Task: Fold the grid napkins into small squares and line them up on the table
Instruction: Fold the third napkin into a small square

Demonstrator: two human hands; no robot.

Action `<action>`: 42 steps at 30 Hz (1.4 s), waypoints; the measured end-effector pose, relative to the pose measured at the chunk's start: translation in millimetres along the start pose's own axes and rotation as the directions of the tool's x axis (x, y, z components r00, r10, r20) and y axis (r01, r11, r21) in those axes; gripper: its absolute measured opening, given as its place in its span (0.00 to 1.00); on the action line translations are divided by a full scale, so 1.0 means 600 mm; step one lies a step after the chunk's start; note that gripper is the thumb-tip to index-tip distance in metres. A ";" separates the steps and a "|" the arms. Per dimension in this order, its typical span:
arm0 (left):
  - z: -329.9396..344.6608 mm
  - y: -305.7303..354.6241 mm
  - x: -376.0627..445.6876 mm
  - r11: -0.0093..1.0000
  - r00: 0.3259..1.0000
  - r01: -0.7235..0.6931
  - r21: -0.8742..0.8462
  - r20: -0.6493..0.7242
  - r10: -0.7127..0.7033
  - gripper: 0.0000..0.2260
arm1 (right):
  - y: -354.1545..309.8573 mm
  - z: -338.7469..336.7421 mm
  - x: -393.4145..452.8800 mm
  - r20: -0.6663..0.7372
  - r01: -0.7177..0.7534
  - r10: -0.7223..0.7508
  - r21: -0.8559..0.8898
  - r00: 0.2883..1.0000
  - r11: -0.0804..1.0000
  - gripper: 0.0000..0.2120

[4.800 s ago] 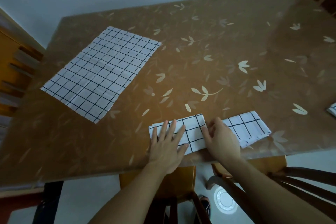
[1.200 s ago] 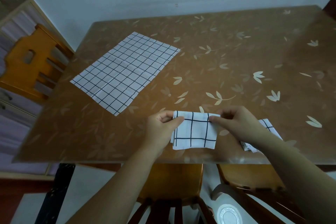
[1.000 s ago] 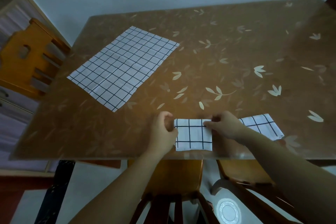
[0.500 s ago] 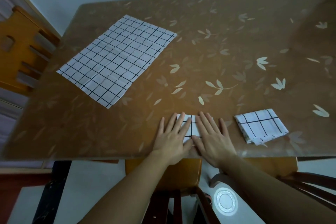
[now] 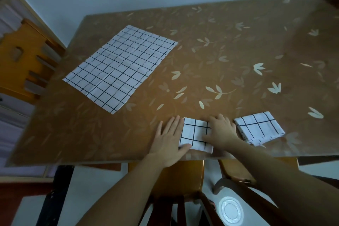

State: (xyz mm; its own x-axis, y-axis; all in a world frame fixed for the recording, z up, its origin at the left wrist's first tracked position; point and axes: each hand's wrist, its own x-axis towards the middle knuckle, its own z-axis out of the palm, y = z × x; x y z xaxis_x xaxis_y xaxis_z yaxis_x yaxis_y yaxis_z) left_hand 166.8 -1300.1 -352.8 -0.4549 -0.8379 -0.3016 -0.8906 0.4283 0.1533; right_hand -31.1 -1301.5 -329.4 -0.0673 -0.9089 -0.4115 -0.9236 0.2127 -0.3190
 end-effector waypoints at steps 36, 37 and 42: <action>-0.045 -0.243 -0.124 0.382 0.903 0.343 -0.858 0.189 -0.386 0.11 | -0.313 0.130 -0.039 -0.073 -0.260 0.401 0.654 0.913 0.710 0.09; -0.042 -0.242 -0.120 0.429 0.902 0.350 -0.833 0.176 -0.395 0.12 | -0.308 0.134 -0.034 -0.097 -0.255 0.402 0.632 0.911 0.731 0.09; -0.033 -0.236 -0.117 0.641 0.913 0.341 -0.688 0.080 -0.400 0.16 | -0.294 0.145 -0.018 -0.128 -0.260 0.381 0.533 0.916 0.805 0.07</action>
State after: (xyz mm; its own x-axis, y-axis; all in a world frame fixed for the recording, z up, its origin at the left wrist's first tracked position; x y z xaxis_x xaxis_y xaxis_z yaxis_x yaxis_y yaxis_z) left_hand 324.8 -1308.4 -334.5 -0.0594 -0.9092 -0.4120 -0.7259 -0.2440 0.6431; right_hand 165.3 -1298.2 -342.8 -0.4612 -0.7973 -0.3893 -0.5250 0.5989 -0.6047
